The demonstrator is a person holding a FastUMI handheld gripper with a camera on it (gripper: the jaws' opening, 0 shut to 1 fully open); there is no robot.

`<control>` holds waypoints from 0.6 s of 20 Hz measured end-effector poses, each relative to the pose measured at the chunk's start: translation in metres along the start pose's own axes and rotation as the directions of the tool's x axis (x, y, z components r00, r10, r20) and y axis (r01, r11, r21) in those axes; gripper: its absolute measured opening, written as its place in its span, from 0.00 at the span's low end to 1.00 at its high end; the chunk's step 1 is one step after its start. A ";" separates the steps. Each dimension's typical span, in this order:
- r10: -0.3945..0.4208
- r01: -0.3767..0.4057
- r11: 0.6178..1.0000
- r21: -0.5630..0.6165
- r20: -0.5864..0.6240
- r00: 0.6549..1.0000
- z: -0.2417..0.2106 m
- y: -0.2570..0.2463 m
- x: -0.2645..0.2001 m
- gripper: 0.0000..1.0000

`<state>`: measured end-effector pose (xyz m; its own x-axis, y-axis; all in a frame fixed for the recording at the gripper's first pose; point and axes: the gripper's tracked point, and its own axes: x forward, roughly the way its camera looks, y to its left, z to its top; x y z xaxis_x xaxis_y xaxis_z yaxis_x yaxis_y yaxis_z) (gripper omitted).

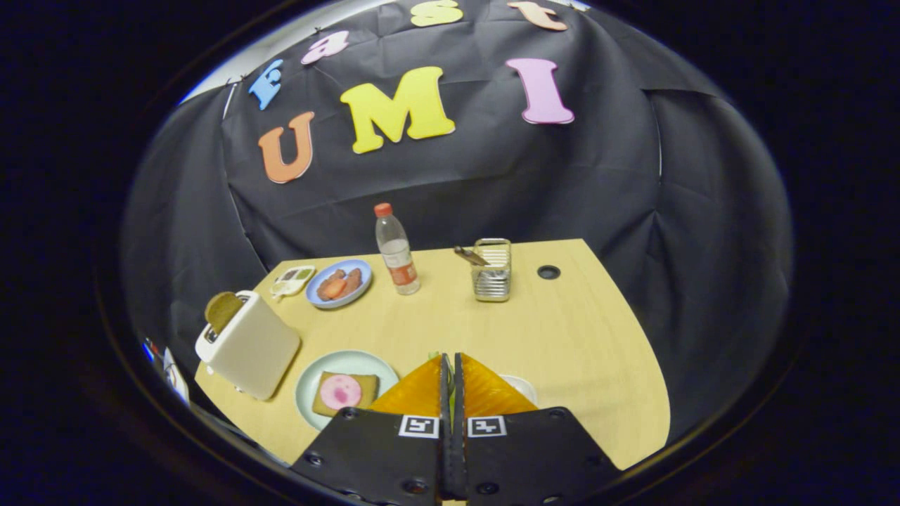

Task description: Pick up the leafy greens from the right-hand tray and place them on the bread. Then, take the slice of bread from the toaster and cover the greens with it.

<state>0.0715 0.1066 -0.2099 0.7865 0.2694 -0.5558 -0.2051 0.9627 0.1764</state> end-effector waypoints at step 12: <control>0.242 -0.234 0.963 0.131 -0.049 0.969 -0.026 0.220 0.035 0.00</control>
<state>0.0391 0.3286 -0.2119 0.6839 0.4951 -0.5359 -0.3049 0.8612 0.4065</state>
